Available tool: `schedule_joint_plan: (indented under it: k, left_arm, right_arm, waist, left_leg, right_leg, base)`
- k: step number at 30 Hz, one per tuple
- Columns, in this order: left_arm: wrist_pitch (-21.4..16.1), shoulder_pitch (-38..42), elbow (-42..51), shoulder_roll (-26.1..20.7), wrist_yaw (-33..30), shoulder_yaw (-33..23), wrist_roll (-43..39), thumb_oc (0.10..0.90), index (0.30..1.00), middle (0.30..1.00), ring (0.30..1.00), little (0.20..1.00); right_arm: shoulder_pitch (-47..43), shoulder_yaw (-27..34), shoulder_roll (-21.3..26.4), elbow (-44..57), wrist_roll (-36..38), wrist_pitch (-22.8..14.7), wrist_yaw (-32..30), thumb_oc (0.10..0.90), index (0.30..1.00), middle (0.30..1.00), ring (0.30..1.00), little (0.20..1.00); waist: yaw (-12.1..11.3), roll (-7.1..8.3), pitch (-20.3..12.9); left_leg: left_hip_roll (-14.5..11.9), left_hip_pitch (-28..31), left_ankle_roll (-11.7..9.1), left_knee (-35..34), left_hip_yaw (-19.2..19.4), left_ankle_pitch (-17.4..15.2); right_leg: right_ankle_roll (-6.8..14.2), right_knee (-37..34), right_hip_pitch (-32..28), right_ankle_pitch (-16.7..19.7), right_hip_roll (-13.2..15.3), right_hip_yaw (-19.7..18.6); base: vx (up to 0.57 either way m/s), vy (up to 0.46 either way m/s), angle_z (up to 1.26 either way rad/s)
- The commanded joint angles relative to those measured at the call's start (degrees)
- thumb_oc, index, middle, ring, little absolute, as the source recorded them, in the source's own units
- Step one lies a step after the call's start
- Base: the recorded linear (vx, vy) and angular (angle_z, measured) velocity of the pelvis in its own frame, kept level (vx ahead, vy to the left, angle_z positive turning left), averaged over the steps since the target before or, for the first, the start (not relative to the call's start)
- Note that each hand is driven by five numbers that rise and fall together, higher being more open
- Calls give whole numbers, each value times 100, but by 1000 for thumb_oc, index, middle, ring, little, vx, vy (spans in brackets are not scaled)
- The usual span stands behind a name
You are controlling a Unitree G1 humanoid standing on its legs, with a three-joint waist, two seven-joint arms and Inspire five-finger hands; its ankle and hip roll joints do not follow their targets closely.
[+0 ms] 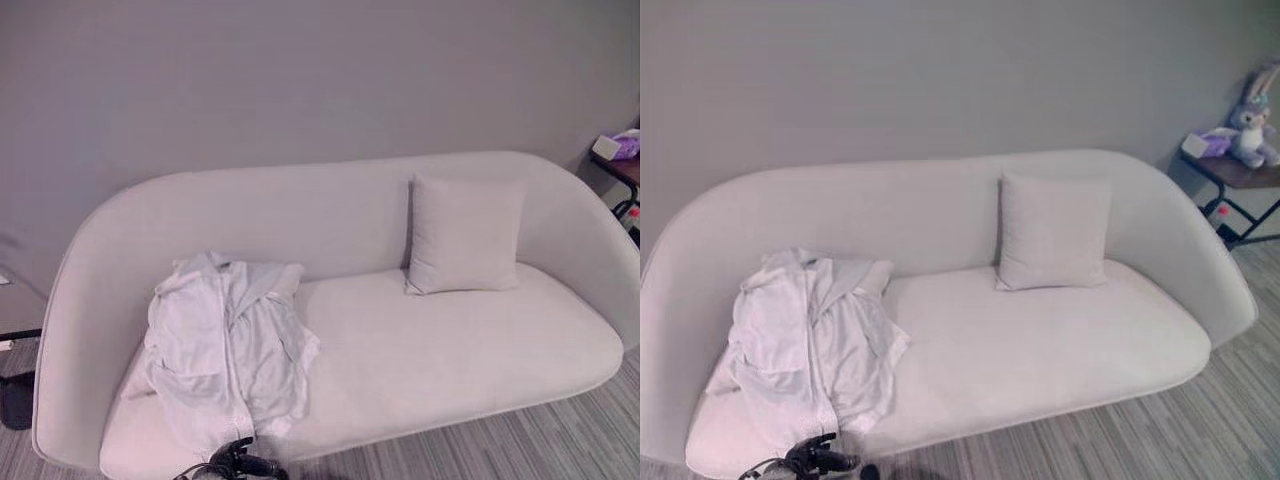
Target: Hang the clothes on the sofa on the clothes rack.
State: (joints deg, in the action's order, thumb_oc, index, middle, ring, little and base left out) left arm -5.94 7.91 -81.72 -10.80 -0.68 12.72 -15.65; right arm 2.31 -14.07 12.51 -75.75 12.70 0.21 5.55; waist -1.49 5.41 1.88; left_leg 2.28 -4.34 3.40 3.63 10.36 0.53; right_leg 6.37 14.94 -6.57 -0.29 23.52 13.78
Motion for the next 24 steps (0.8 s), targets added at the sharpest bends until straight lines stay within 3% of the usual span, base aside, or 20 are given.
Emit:
schedule_joint_plan:
  k: [1, 4, 6, 7, 9, 11, 16, 19, 21, 24]
  left_arm:
    - [-73, -233, 132, -6, -7, 95, 91, 800, 900, 900, 900, 900]
    - [-64, -297, 68, -24, 88, 43, 10, 800, 900, 900, 900, 900]
    - [-49, -311, 20, -44, 127, 5, -10, 800, 900, 900, 900, 900]
    - [-31, -384, -15, -41, 184, -76, -65, 800, 900, 900, 900, 900]
    - [-39, -415, -58, -29, 209, -109, -33, 800, 900, 900, 900, 900]
    - [-46, -529, -42, -17, 218, -237, -143, 800, 900, 900, 900, 900]
    - [-88, -627, 71, 80, 220, -169, -127, 800, 900, 900, 900, 900]
    - [-102, -616, 130, 122, 85, -239, -367, 800, 900, 900, 900, 900]
    - [-117, -664, 184, 165, 7, -311, -417, 800, 900, 900, 900, 900]
    - [-105, -733, 194, 212, -97, -358, -413, 800, 900, 900, 900, 900]
  right_arm:
    - [-554, -67, 183, 105, 101, -132, -12, 800, 900, 900, 900, 900]
    - [-624, -248, 152, 169, 174, -178, -13, 800, 900, 900, 900, 900]
    - [-653, -382, 112, 130, 176, -217, -19, 800, 900, 900, 900, 900]
    - [-632, -539, 71, 106, 75, -211, -11, 800, 900, 900, 900, 900]
    - [-603, -622, 57, 99, -9, -207, 10, 800, 900, 900, 900, 900]
    - [-542, -766, 63, 83, -261, -192, -5, 800, 900, 900, 900, 900]
    - [-585, -766, 207, 256, -471, -250, -188, 800, 900, 900, 900, 900]
    - [-714, -669, 327, 592, -578, -305, -493, 800, 900, 900, 900, 900]
    - [-842, -642, 398, 828, -664, -315, -677, 800, 900, 900, 900, 900]
    - [-942, -639, 460, 1178, -882, -312, -939, 800, 900, 900, 900, 900]
  waist:
    - [-76, -379, 291]
    - [-11, -434, 395]
    - [0, -367, 430]
    - [-71, -275, 465]
    - [-107, -228, 457]
    - [-206, -116, 403]
    - [-281, -132, 466]
    - [-224, -179, 574]
    - [-172, -168, 594]
    - [-67, -179, 557]
  left_leg:
    - [-843, 178, -538, -190, -252, 70]
    - [-690, 325, -466, -404, -323, 173]
    - [-523, 326, -437, -423, -368, 166]
    - [-395, 344, -435, -349, -404, 141]
    - [-344, 342, -429, -318, -427, 130]
    - [-304, 239, -441, -139, -488, 99]
    - [-319, -142, -510, 209, -558, 232]
    - [-524, -436, -647, 487, -249, 379]
    - [-720, -305, -675, 661, 51, 271]
    - [-1026, 88, -748, 776, 168, 149]
  right_leg:
    - [61, -377, 417, 625, -465, -194]
    - [-171, -281, 478, -373, -1526, -424]
    - [-267, -295, 490, -618, -2092, -553]
    - [-450, -342, 416, -744, -2309, -611]
    - [-527, -476, 261, -769, -2326, -644]
    - [-553, -1096, 13, -599, -2432, -890]
    - [-524, -1699, -231, -398, -2394, -776]
    - [-518, -1810, -222, -315, -2323, -634]
    - [-499, -1841, -175, -235, -2210, -559]
    - [-479, -1902, -156, -148, -2053, -413]
  base:
    - [16, 300, 7]
    - [-18, 230, 62]
    - [-67, 92, 40]
    - [-46, 44, 15]
    - [-31, -24, 4]
    - [-51, -120, 4]
    - [-104, -76, -1]
    - [-167, -21, 36]
    - [-93, 27, 45]
    - [-46, 43, 8]
